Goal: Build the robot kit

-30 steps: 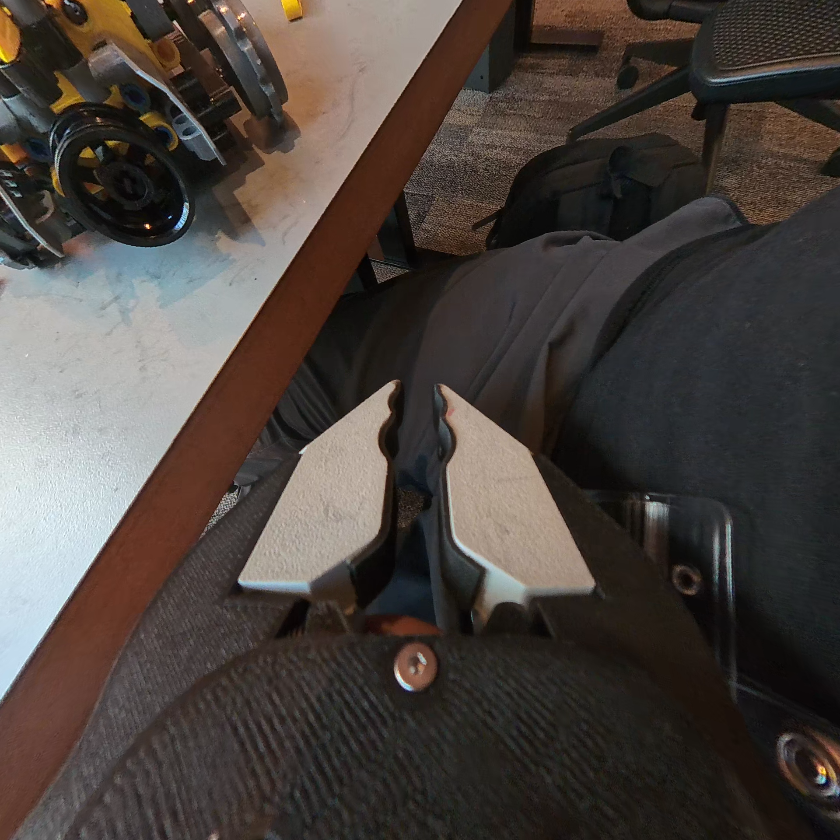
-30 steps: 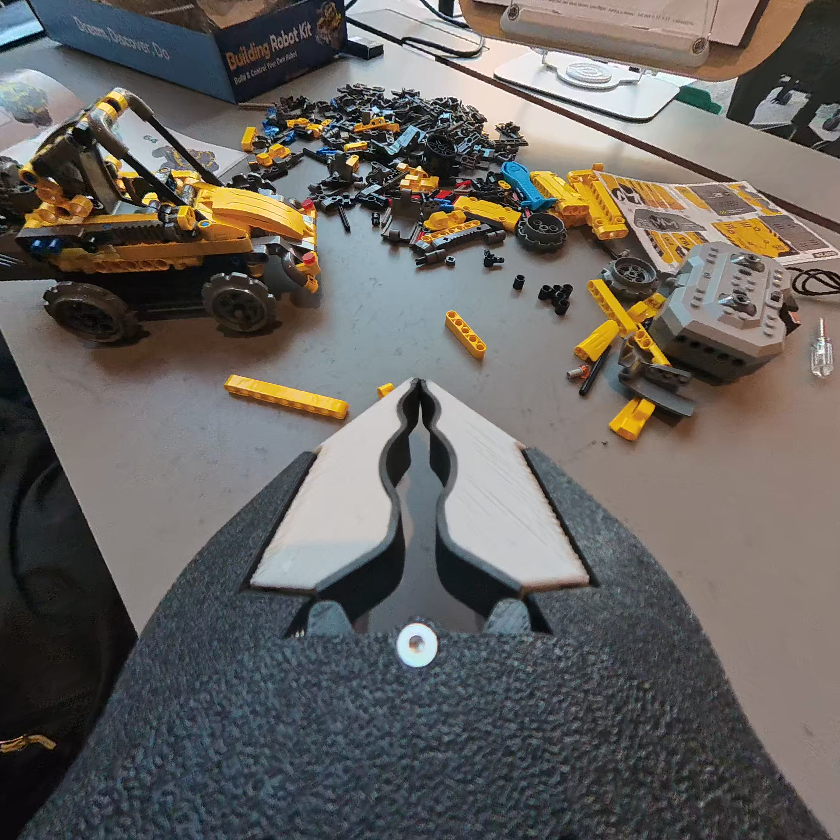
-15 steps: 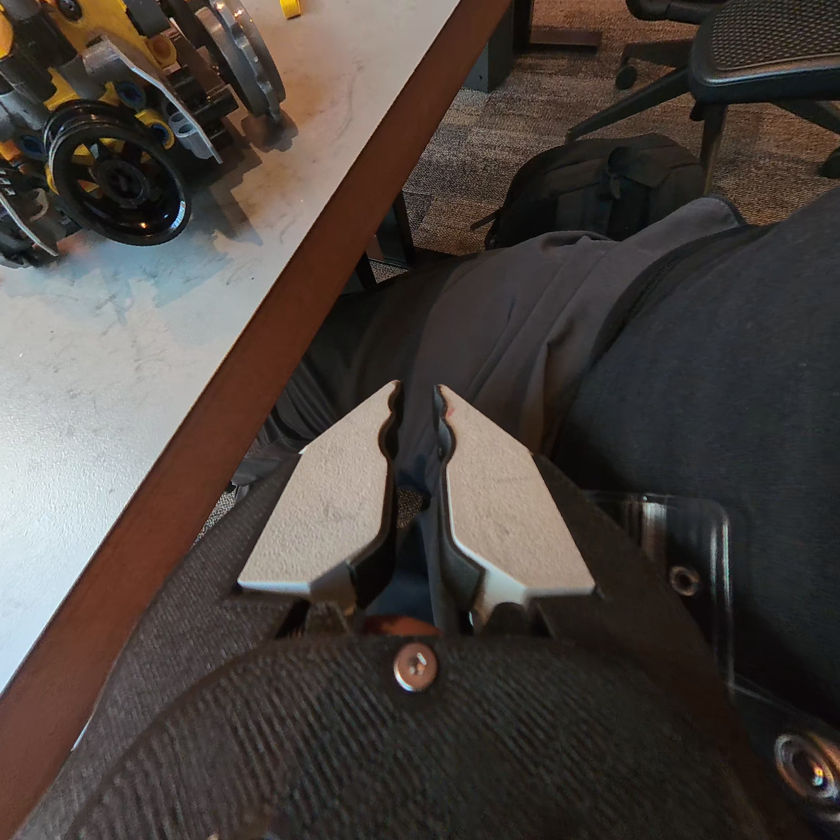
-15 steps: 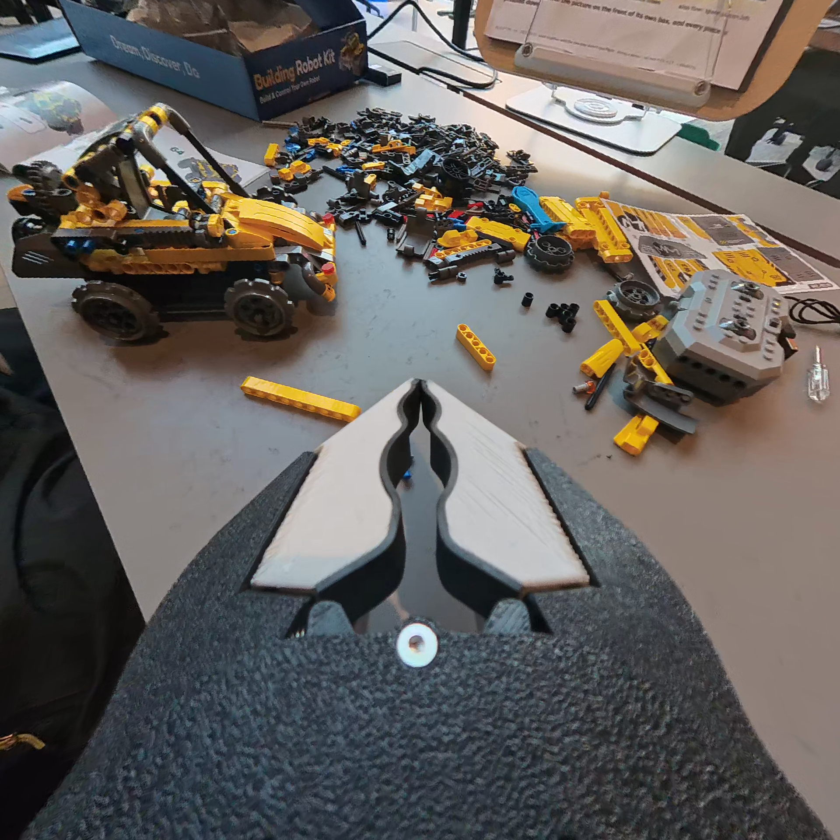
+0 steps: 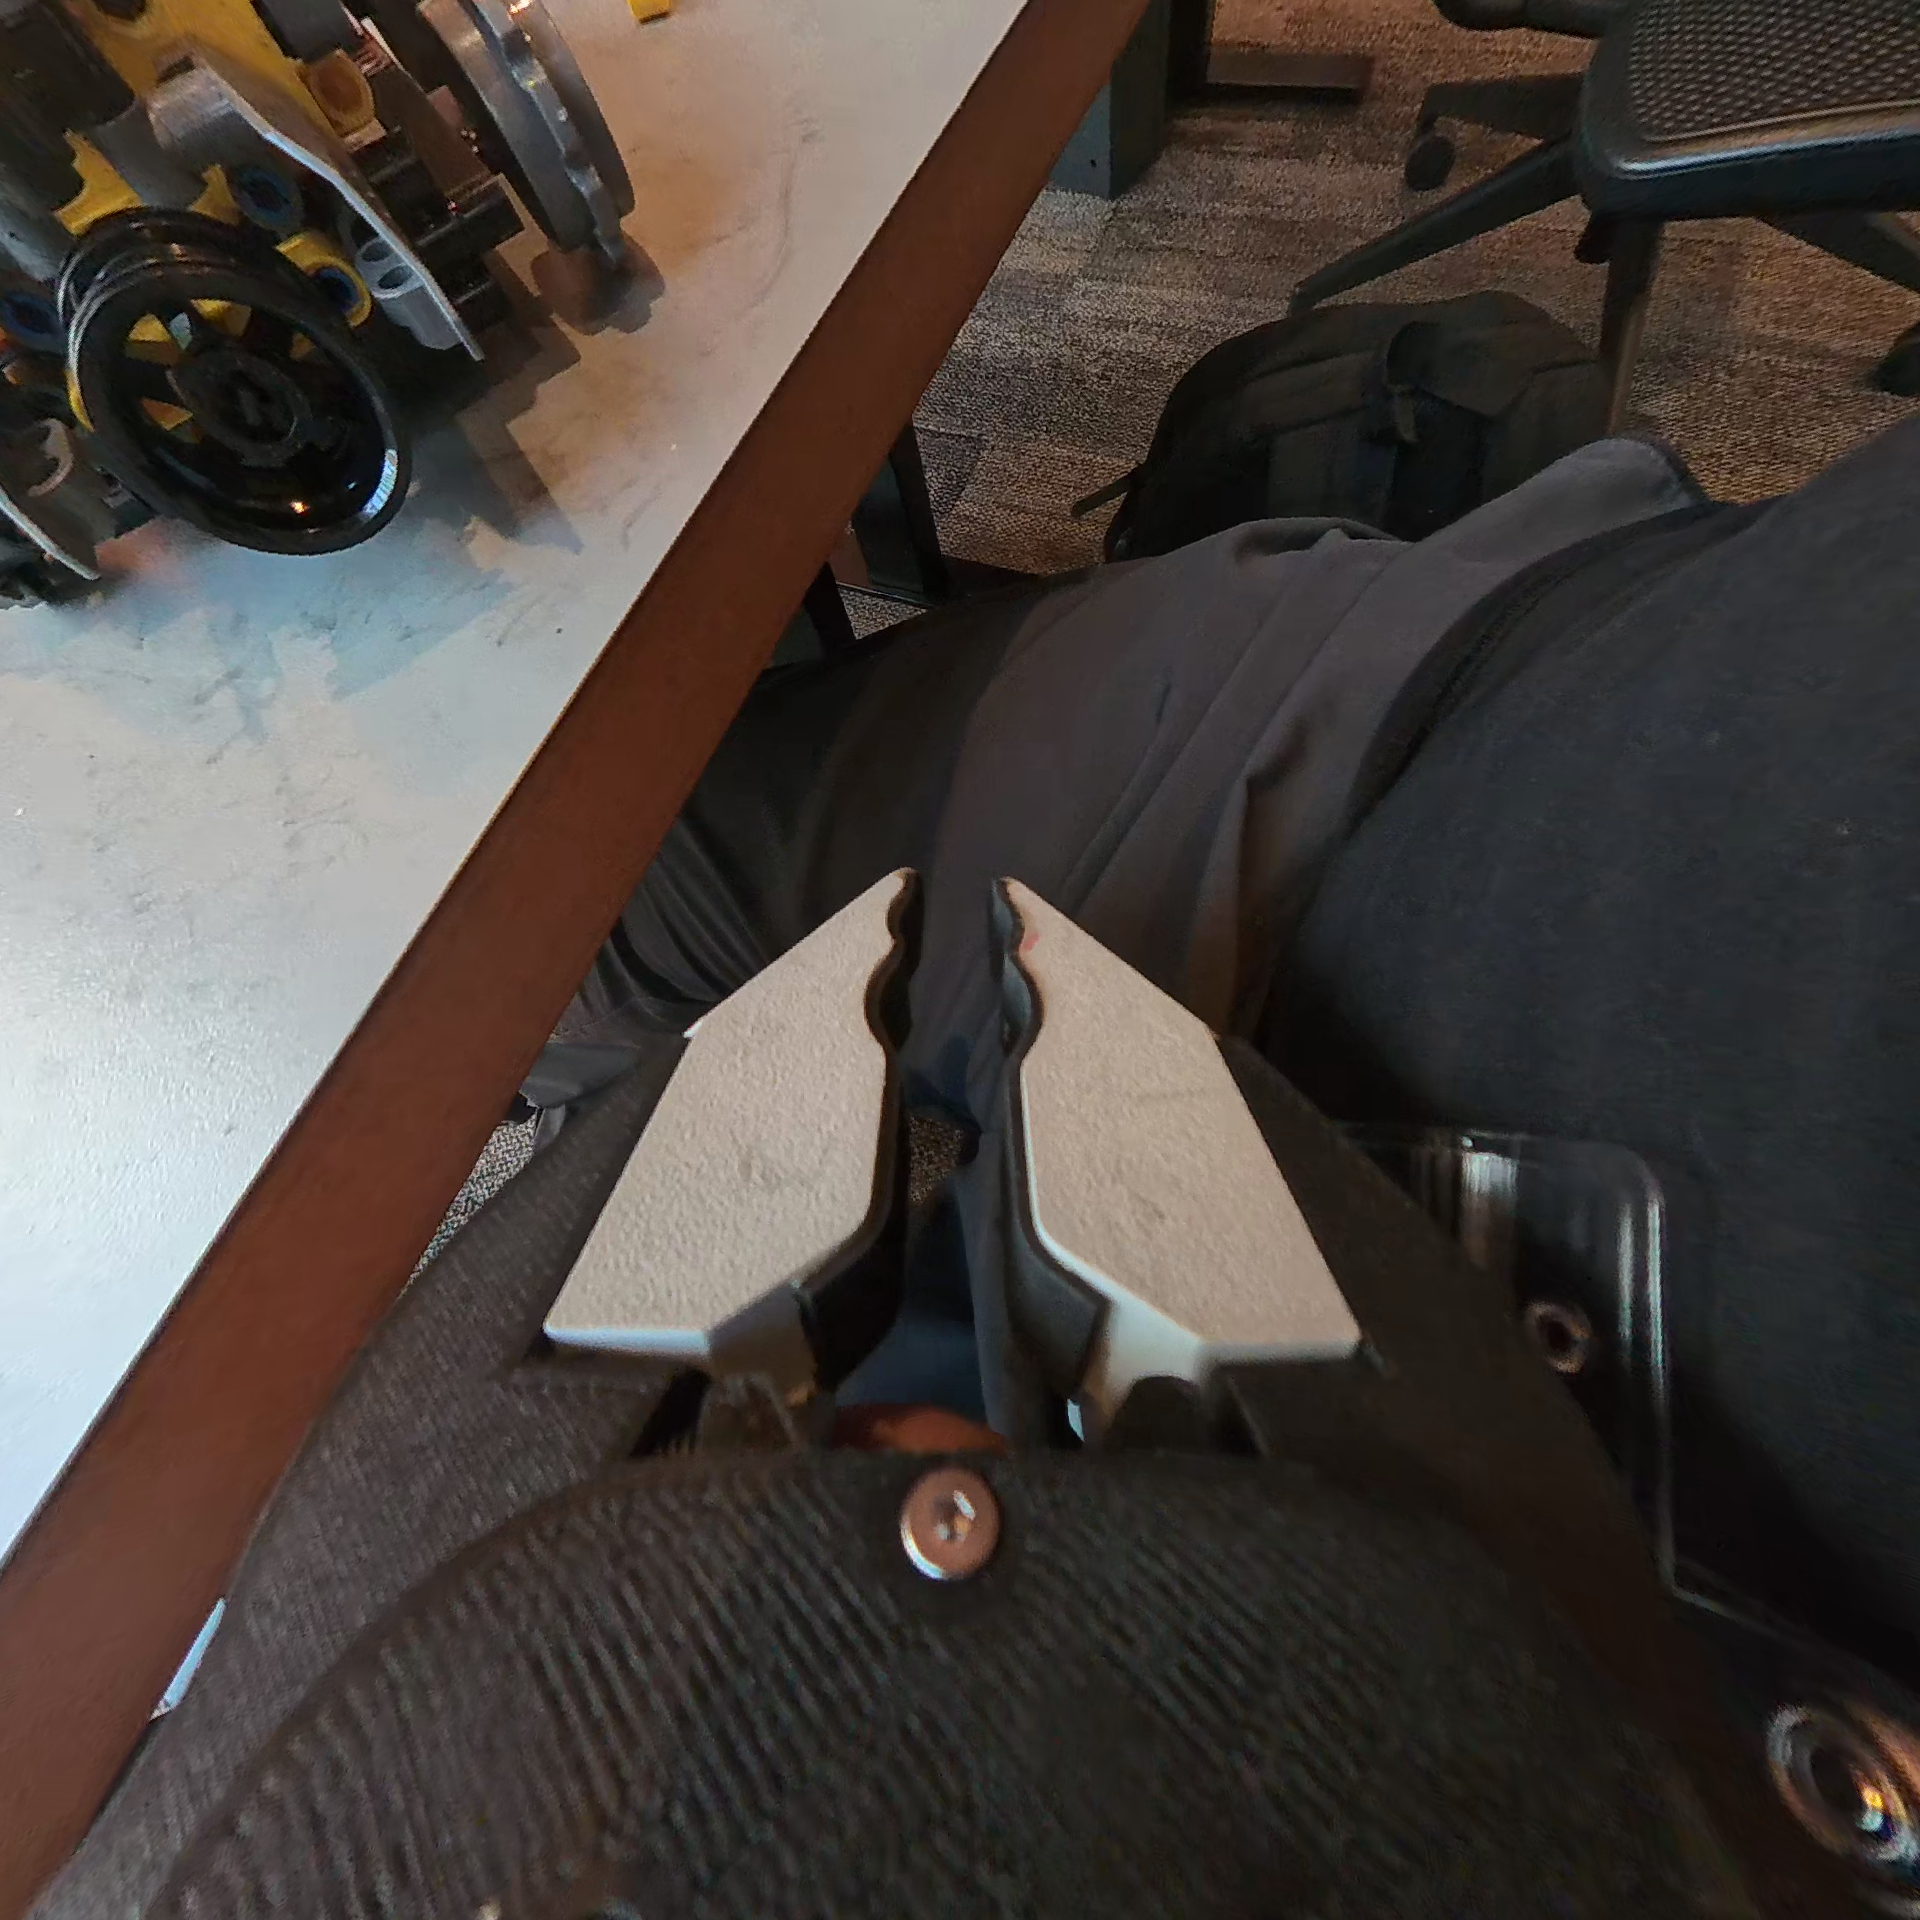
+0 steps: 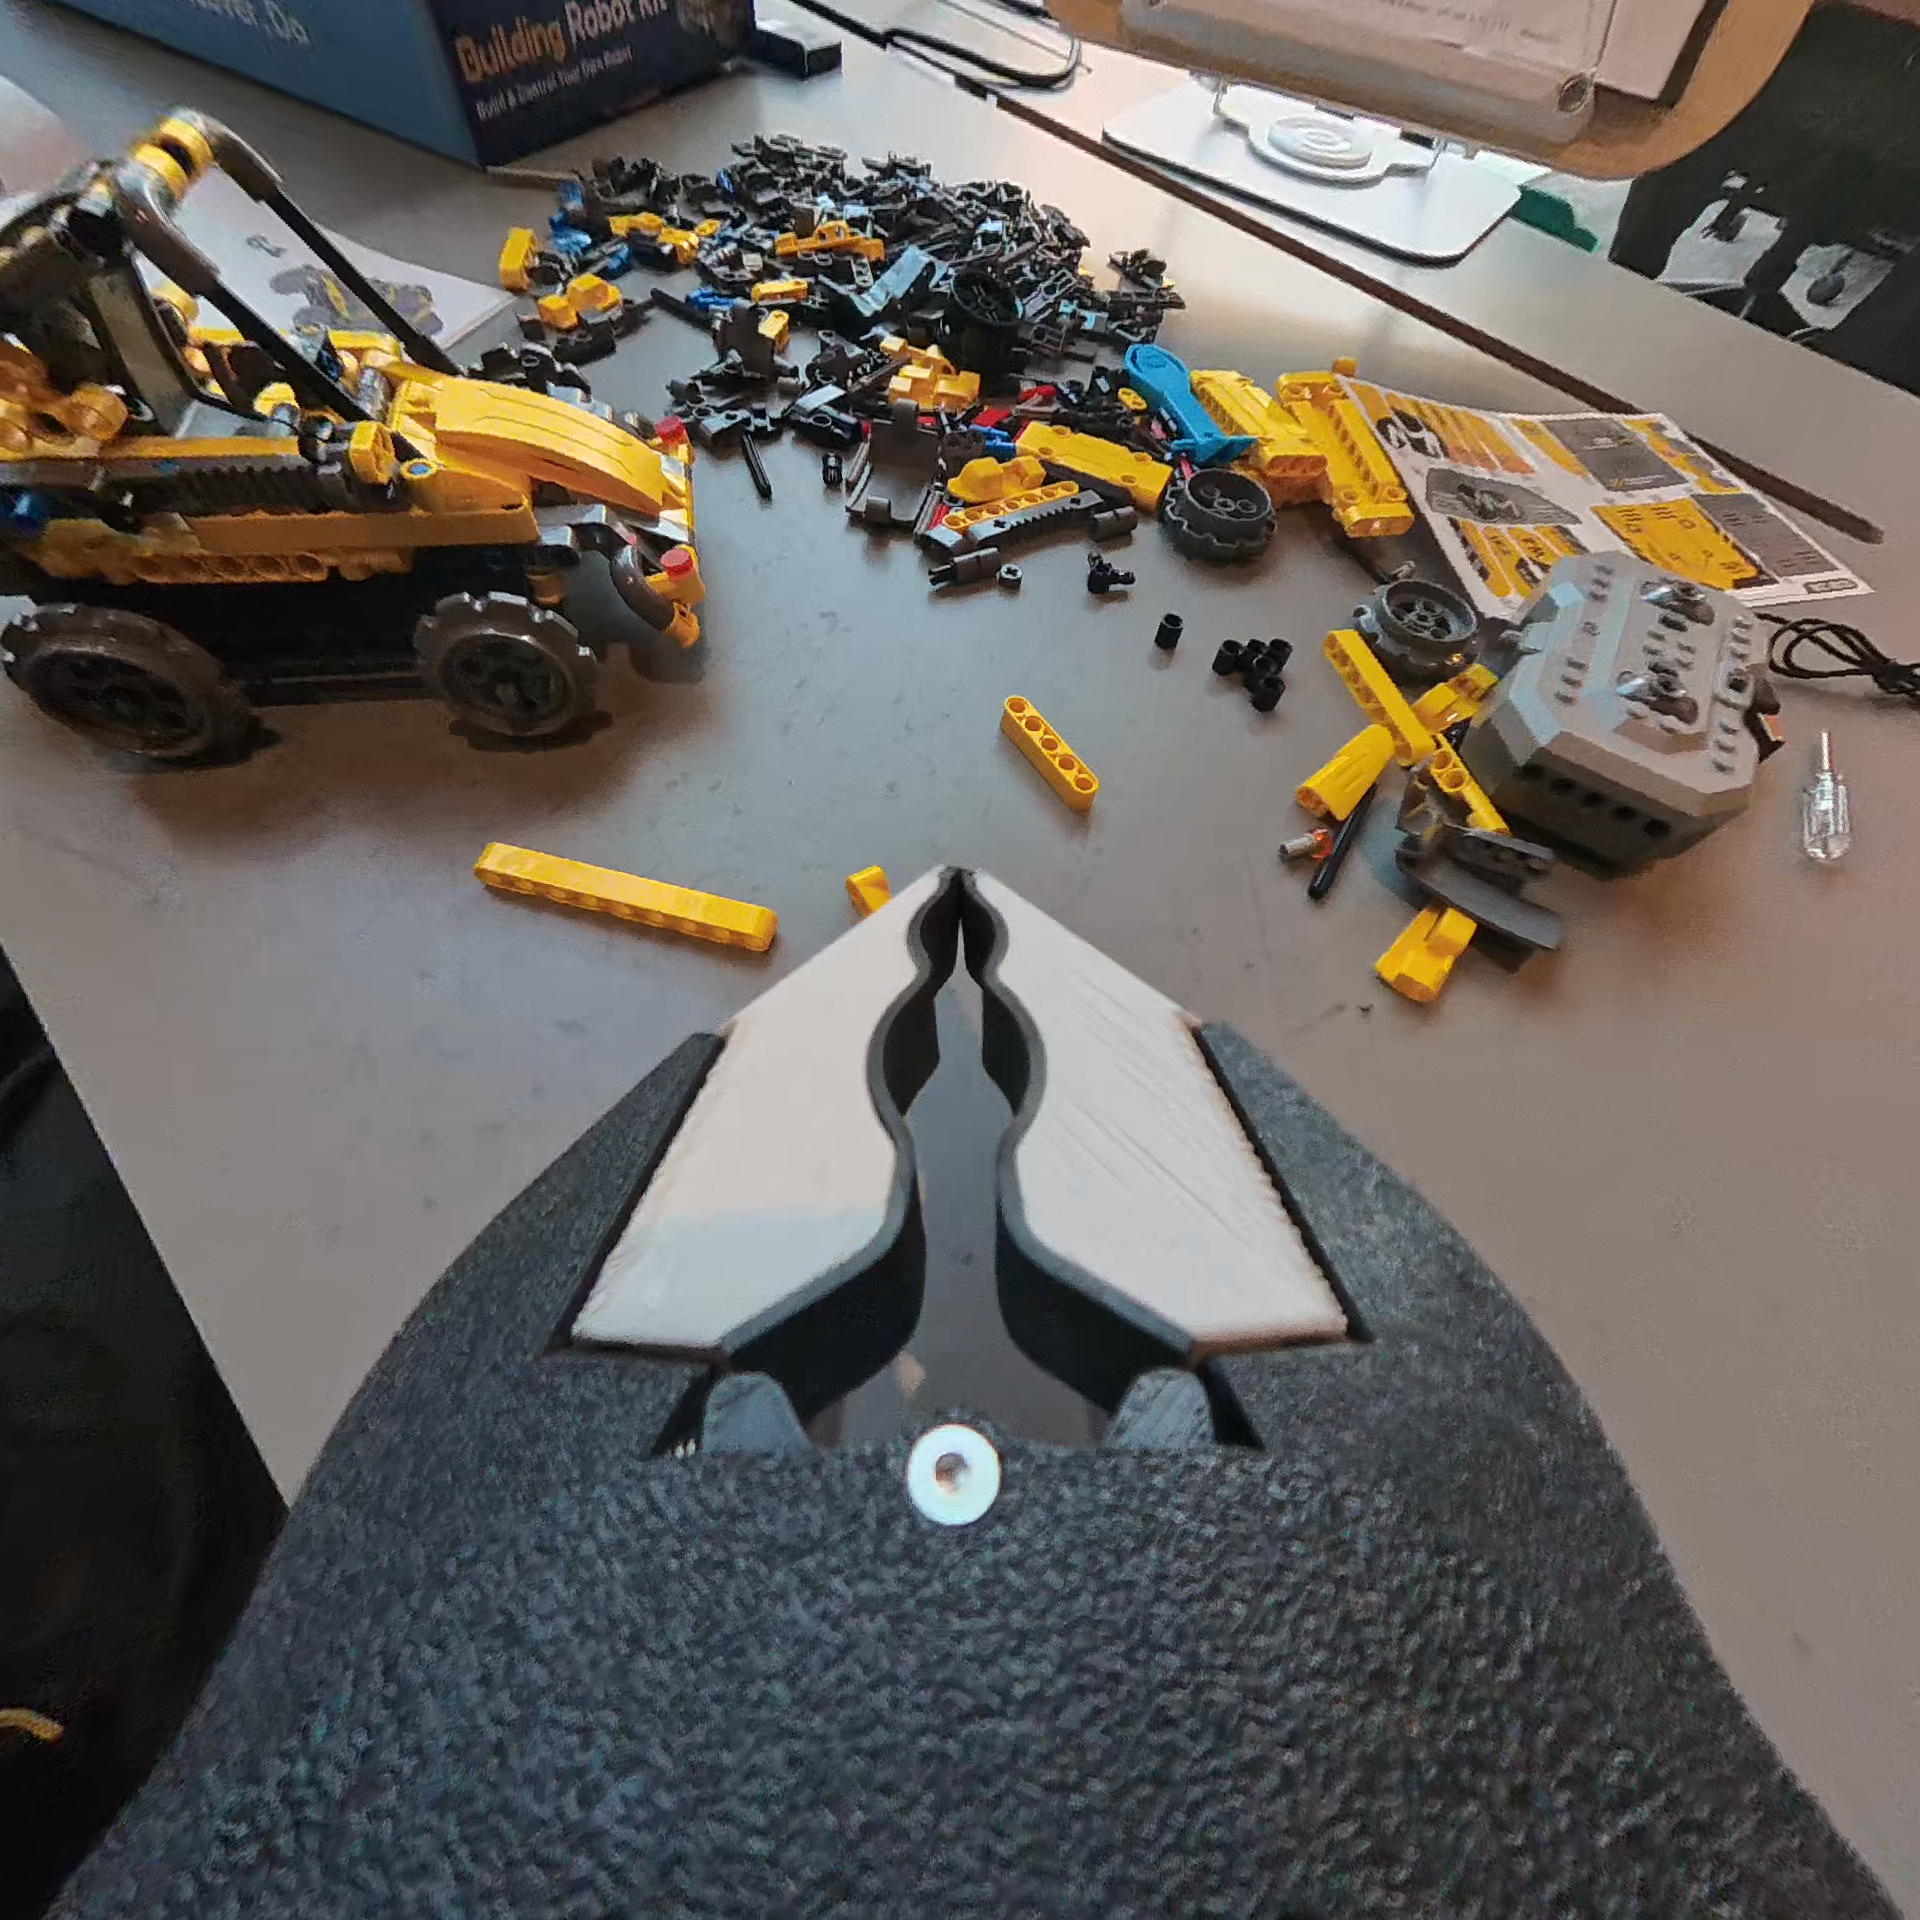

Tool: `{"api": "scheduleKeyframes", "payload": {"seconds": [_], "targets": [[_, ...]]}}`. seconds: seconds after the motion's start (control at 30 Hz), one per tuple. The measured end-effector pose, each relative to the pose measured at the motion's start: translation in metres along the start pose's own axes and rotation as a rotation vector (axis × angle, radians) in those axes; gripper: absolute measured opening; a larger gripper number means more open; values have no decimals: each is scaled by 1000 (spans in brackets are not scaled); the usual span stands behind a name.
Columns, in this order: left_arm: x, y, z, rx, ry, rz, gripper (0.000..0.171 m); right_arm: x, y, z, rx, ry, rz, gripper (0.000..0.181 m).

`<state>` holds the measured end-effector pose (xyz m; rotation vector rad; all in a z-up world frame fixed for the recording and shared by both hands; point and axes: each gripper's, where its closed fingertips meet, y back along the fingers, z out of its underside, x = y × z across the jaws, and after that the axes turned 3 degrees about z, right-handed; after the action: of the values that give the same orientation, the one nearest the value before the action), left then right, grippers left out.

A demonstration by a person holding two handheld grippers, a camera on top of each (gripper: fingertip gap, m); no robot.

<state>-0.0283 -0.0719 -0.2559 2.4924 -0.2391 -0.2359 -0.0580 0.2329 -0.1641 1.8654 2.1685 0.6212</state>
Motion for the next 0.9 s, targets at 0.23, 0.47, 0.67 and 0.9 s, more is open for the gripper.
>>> {"api": "scheduleKeyframes", "payload": {"seconds": [0.23, 0.47, 0.67, 0.9], "targets": [[0, 0, -3, 20, 27, -3, 10, -18, 12, -24, 146, -199, -156, 0], [-4, 3, -6, 30, 19, -19, 10, -56, -10, -18, 2, -200, -106, 64], [-7, 6, -7, 41, 25, -24, 10, -103, -19, -24, -68, -24, -121, 0], [-35, 50, -58, 338, 20, -206, 0, -144, -4, -47, -21, 3, -200, 14]]}}
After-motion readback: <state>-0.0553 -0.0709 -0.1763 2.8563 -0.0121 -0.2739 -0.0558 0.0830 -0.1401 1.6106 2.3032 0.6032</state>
